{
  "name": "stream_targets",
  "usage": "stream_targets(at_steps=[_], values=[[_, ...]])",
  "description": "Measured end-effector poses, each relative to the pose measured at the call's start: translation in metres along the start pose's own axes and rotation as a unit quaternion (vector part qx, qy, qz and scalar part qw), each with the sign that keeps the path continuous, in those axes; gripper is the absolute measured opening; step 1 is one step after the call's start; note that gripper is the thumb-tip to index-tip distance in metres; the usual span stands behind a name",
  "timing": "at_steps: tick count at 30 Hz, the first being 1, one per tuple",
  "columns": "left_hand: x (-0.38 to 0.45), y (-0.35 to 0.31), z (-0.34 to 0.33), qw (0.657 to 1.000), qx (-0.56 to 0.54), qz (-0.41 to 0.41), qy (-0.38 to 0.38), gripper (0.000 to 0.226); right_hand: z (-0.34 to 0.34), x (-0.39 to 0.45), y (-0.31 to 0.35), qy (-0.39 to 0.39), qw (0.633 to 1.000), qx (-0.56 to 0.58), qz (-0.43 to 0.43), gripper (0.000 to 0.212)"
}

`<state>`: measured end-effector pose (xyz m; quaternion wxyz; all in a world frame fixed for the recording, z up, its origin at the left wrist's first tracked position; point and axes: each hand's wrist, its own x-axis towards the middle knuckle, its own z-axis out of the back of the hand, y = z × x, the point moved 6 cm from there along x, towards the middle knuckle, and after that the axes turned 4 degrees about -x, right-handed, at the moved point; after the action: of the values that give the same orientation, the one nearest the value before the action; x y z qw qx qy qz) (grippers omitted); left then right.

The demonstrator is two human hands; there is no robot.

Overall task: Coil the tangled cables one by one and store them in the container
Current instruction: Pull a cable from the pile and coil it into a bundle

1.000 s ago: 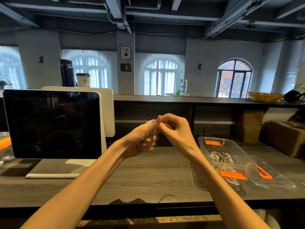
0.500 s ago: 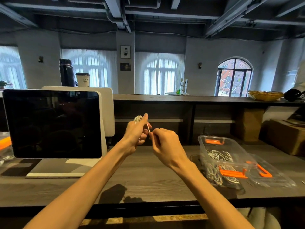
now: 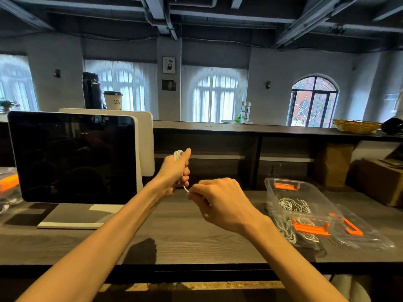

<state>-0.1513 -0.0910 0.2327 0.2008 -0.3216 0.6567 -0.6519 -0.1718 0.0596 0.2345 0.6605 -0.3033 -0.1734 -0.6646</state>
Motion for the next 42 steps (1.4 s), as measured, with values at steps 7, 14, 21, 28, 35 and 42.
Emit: stream_targets(at_steps=[7, 14, 21, 28, 35, 42], values=[[-0.031, 0.004, -0.034, 0.973, 0.069, 0.054, 0.213, 0.075, 0.030, 0.020, -0.034, -0.072, 0.988, 0.123, -0.051, 0.015], [-0.051, -0.001, -0.045, 0.904, 0.027, 0.125, 0.408, 0.069, 0.035, 0.020, -0.048, -0.059, 0.967, 0.230, -0.093, 0.022], [-0.051, 0.002, -0.046, 0.916, 0.222, 0.030, 0.332, 0.068, 0.035, 0.018, -0.057, 0.037, 0.955, 0.260, -0.142, 0.027], [-0.047, -0.022, -0.046, 0.948, 0.068, -0.117, 0.287, 0.061, 0.022, 0.010, -0.079, 0.005, 0.880, 0.406, -0.246, 0.022], [-0.032, -0.017, -0.038, 0.972, -0.020, -0.016, 0.232, 0.028, 0.028, 0.005, -0.048, -0.101, 0.982, 0.113, -0.109, 0.017], [-0.032, -0.008, -0.032, 0.970, 0.199, -0.060, 0.123, 0.036, 0.030, 0.003, -0.018, -0.008, 0.999, 0.026, 0.043, 0.017]])
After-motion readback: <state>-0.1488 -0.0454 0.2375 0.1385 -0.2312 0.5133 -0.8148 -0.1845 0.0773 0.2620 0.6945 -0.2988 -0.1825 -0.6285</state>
